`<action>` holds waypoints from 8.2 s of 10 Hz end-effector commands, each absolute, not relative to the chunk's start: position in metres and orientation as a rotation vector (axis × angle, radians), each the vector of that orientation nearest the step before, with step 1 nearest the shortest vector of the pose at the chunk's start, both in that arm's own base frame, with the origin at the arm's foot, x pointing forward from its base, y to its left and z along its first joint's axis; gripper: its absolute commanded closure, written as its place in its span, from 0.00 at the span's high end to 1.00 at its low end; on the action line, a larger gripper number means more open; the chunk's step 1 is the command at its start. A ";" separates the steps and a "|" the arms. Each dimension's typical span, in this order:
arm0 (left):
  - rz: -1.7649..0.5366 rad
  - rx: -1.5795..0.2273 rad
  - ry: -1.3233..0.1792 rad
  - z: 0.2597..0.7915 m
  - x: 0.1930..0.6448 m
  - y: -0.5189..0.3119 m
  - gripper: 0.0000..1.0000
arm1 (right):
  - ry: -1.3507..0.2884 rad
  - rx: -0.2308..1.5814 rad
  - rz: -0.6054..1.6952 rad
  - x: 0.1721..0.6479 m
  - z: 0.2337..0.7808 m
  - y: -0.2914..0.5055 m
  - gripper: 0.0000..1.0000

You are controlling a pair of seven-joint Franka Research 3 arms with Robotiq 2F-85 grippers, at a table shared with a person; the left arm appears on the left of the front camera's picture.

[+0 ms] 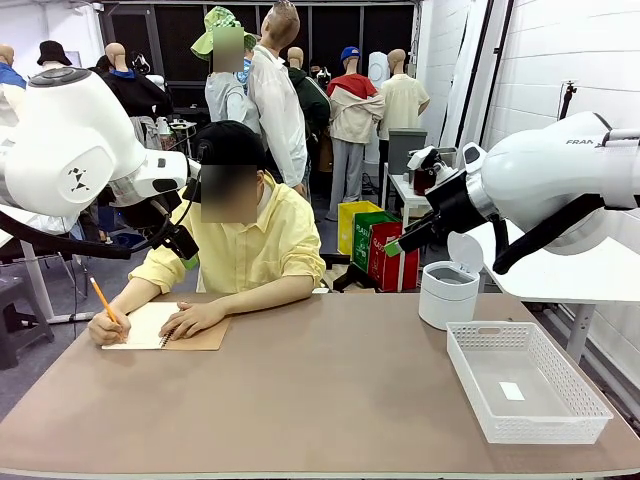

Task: Sort the paper based on its condition.
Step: If a person hands you a paper, place it in the Organizing basket , and if it's crumpled, put it in the Trash can.

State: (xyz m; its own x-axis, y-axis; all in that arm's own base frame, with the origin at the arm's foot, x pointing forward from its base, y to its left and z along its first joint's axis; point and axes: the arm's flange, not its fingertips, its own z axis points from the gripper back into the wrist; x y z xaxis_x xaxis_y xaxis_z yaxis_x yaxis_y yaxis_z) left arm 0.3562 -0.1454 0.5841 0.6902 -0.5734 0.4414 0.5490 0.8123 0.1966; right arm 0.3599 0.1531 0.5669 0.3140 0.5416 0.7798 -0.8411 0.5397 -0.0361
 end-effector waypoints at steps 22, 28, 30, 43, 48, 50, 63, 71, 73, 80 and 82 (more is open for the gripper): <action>-0.626 0.049 -0.516 0.585 0.356 -0.145 1.00 | -0.827 0.435 0.942 0.361 0.565 0.154 1.00; -0.626 0.049 -0.516 0.585 0.356 -0.145 1.00 | -0.827 0.435 0.942 0.361 0.565 0.154 1.00; -0.626 0.049 -0.516 0.585 0.356 -0.145 1.00 | -0.827 0.435 0.942 0.361 0.565 0.154 1.00; -0.626 0.049 -0.516 0.585 0.356 -0.145 1.00 | -0.827 0.435 0.942 0.361 0.565 0.154 1.00; -0.626 0.049 -0.516 0.585 0.356 -0.145 1.00 | -0.827 0.435 0.942 0.361 0.565 0.154 1.00; -0.626 0.049 -0.516 0.585 0.356 -0.145 1.00 | -0.827 0.435 0.942 0.361 0.565 0.154 1.00; -0.626 0.049 -0.516 0.585 0.356 -0.145 1.00 | -0.827 0.435 0.942 0.361 0.565 0.154 1.00; -0.626 0.049 -0.516 0.585 0.356 -0.145 1.00 | -0.827 0.435 0.942 0.361 0.565 0.154 1.00; -0.626 0.049 -0.516 0.585 0.356 -0.145 1.00 | -0.827 0.435 0.942 0.361 0.565 0.154 1.00; -0.626 0.049 -0.516 0.585 0.356 -0.145 1.00 | -0.827 0.435 0.942 0.361 0.565 0.154 1.00; -0.626 0.049 -0.516 0.585 0.356 -0.145 1.00 | -0.827 0.435 0.942 0.361 0.565 0.154 1.00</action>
State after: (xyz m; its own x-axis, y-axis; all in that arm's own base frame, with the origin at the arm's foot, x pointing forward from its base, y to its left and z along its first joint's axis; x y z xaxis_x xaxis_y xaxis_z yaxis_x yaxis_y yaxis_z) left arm 0.3562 -0.1454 0.5841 0.6902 -0.5734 0.4414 0.5490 0.8123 0.1967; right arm 0.3599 0.1531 0.5669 0.3141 0.5416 0.7798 -0.8411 0.5397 -0.0361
